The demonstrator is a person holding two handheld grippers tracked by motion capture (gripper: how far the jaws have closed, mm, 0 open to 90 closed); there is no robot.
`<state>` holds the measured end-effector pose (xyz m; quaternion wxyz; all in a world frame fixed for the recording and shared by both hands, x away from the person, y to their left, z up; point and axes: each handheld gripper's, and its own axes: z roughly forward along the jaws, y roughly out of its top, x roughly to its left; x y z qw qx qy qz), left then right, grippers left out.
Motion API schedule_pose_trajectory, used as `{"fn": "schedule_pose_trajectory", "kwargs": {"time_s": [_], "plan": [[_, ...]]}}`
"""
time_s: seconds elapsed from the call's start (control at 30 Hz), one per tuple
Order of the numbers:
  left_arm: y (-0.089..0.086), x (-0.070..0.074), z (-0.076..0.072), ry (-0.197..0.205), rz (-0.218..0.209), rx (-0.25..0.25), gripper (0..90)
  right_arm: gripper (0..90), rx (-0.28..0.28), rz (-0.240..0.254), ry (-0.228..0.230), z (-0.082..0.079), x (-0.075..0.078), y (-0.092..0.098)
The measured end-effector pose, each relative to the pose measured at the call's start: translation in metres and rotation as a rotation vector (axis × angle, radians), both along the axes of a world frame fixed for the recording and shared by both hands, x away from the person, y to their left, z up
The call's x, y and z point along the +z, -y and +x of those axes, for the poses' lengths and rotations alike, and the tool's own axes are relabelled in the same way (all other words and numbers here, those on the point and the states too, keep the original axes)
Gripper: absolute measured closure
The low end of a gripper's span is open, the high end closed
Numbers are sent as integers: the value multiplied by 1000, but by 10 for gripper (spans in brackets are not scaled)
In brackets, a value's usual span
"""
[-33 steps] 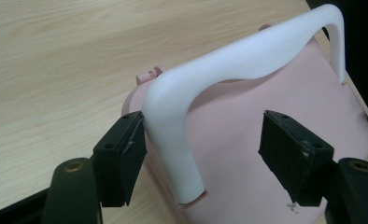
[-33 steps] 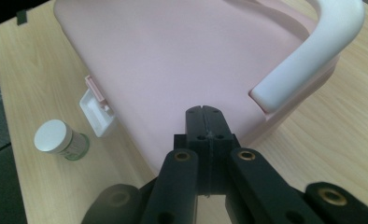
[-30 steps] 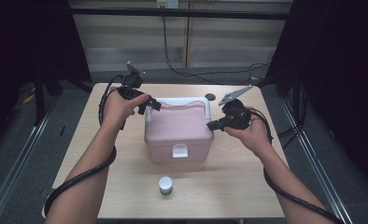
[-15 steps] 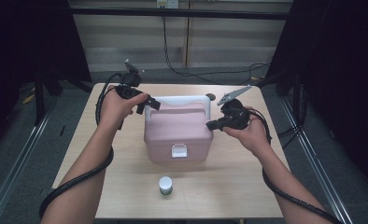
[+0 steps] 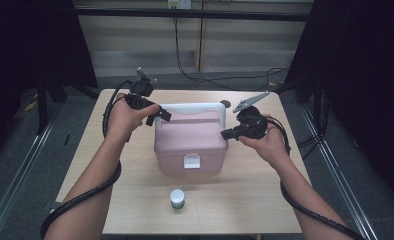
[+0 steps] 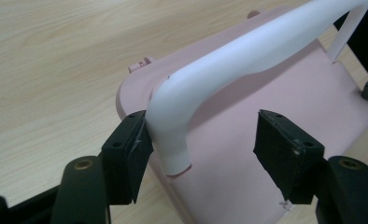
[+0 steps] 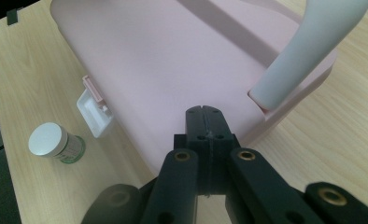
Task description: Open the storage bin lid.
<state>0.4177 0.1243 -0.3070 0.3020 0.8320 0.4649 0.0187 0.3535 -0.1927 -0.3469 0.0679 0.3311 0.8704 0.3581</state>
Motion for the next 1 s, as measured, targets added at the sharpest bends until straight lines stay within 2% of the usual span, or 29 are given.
{"fn": "schedule_pose_trajectory", "kwargs": {"time_s": [0.5, 0.7, 0.8, 1.0], "plan": [[7, -13, 5, 3, 65, 5, 411, 900, -2, 1, 2, 0, 0, 0], [7, -12, 8, 14, 107, 13, 513, 900, -3, -1, 3, 0, 0, -1], [7, -12, 9, 13, 102, 28, 545, 900, 2, 3, 3, 0, 0, -3], [7, -12, 10, 11, 131, 40, 637, 900, 12, 1, 4, 0, 0, -8]]}}
